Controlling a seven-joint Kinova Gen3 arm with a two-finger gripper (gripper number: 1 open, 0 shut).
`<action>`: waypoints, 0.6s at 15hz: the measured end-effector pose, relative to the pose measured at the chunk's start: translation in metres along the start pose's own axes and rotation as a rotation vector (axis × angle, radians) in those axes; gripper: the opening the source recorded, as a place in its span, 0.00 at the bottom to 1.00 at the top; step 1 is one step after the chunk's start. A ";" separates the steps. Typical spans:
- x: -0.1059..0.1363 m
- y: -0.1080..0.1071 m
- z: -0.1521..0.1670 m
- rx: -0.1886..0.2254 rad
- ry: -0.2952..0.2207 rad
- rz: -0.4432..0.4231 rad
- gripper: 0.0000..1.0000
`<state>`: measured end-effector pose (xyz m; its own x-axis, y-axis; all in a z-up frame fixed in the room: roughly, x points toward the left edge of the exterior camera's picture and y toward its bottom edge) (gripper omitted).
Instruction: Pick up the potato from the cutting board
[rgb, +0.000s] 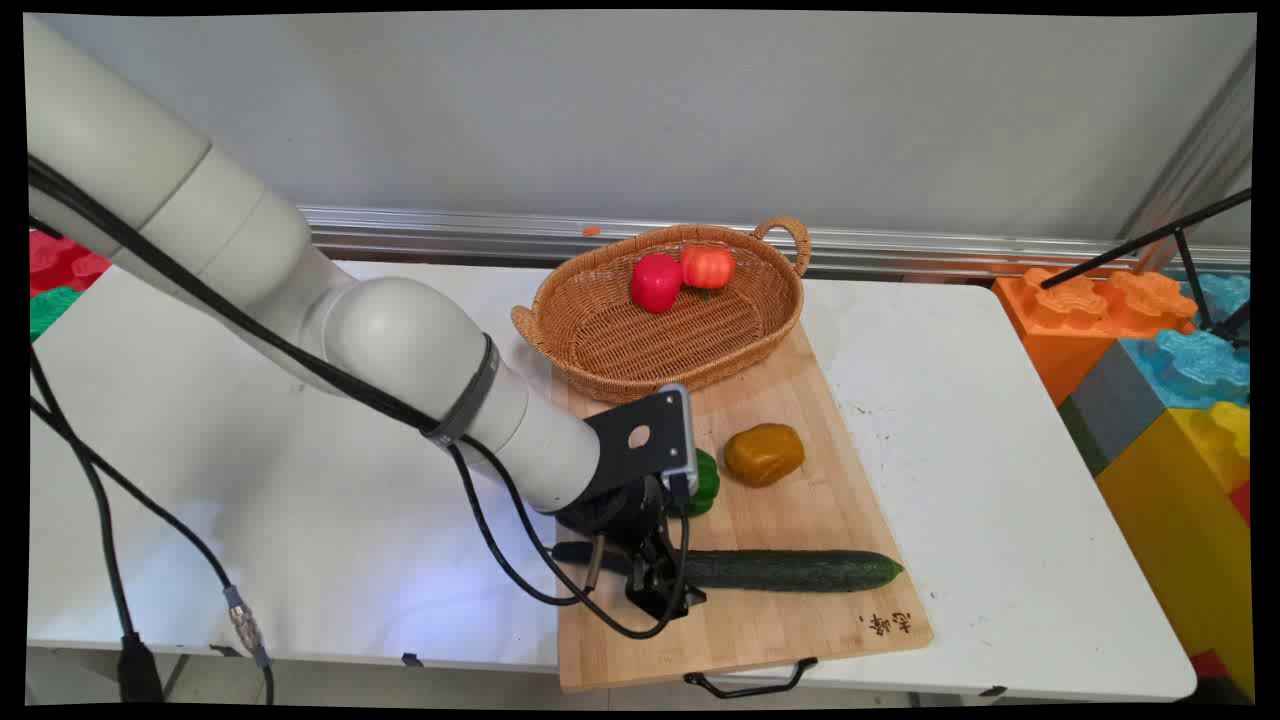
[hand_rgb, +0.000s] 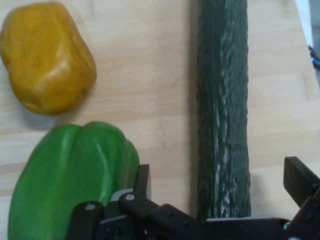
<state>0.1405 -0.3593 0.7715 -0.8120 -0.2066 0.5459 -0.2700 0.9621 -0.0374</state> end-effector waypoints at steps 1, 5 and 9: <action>0.002 -0.001 -0.002 -0.006 0.004 -0.007 1.00; 0.020 -0.010 -0.025 -0.026 0.036 -0.048 1.00; 0.042 -0.036 -0.048 -0.004 0.059 -0.078 1.00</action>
<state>0.1409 -0.3944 0.8359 -0.7563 -0.2705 0.5956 -0.3291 0.9442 0.0109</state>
